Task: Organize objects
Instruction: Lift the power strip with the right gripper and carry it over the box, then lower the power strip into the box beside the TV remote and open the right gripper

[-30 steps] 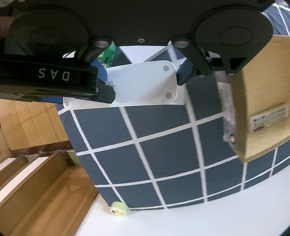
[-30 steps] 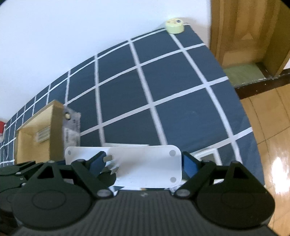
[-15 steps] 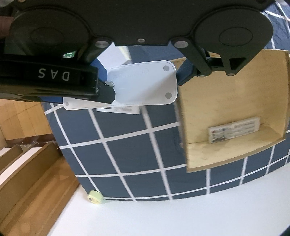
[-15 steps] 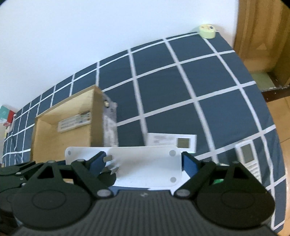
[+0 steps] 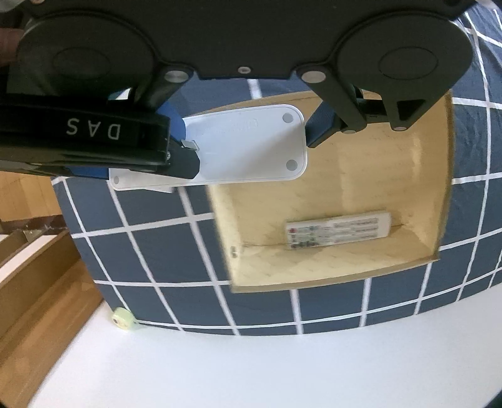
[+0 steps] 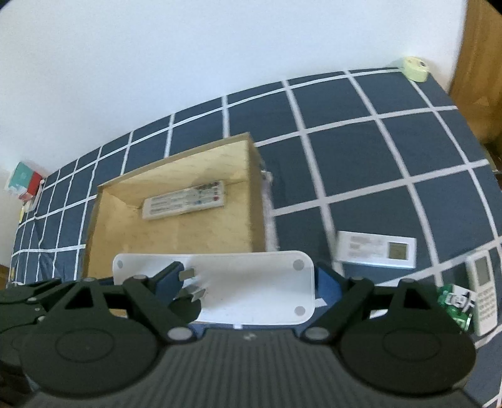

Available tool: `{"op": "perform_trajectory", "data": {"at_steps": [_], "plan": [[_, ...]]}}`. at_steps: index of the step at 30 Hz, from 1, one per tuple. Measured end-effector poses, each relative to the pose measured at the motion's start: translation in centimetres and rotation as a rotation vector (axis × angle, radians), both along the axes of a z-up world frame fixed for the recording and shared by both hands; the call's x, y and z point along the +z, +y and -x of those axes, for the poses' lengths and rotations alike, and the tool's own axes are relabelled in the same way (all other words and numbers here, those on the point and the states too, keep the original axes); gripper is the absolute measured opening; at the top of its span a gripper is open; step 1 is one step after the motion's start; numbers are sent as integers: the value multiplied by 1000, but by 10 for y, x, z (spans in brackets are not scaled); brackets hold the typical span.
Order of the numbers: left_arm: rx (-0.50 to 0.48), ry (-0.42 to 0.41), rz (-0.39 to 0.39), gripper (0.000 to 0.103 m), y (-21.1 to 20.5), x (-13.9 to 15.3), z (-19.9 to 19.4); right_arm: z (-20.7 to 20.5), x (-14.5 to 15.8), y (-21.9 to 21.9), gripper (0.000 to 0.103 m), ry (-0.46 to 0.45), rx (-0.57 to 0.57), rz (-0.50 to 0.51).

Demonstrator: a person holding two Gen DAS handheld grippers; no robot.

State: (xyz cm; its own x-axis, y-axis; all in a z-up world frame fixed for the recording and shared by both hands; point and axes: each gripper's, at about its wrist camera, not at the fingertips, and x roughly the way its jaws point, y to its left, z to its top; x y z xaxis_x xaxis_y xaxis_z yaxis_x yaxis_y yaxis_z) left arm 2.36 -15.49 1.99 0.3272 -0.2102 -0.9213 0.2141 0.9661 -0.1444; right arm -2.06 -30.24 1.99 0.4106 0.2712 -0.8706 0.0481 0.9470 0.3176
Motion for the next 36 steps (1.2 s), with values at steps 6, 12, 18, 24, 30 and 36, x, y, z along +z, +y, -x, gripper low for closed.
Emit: {"op": "perform_trajectory", "data": {"at_steps": [6, 12, 18, 24, 30, 36], "plan": [[39, 7, 6, 81, 38, -6, -12, -16, -3, 40, 88, 5, 38, 6], [78, 27, 12, 81, 69, -17, -31, -40, -13, 75, 88, 23, 78, 12], [96, 69, 10, 81, 91, -38, -58, -68, -33, 101, 88, 62, 102, 13], [100, 119, 8, 81, 104, -67, -86, -97, -61, 115, 88, 112, 108, 11], [97, 166, 10, 81, 110, -96, -112, -127, -92, 122, 88, 160, 117, 16], [92, 206, 14, 81, 114, -120, -132, -149, -118, 125, 88, 200, 114, 21]]}}
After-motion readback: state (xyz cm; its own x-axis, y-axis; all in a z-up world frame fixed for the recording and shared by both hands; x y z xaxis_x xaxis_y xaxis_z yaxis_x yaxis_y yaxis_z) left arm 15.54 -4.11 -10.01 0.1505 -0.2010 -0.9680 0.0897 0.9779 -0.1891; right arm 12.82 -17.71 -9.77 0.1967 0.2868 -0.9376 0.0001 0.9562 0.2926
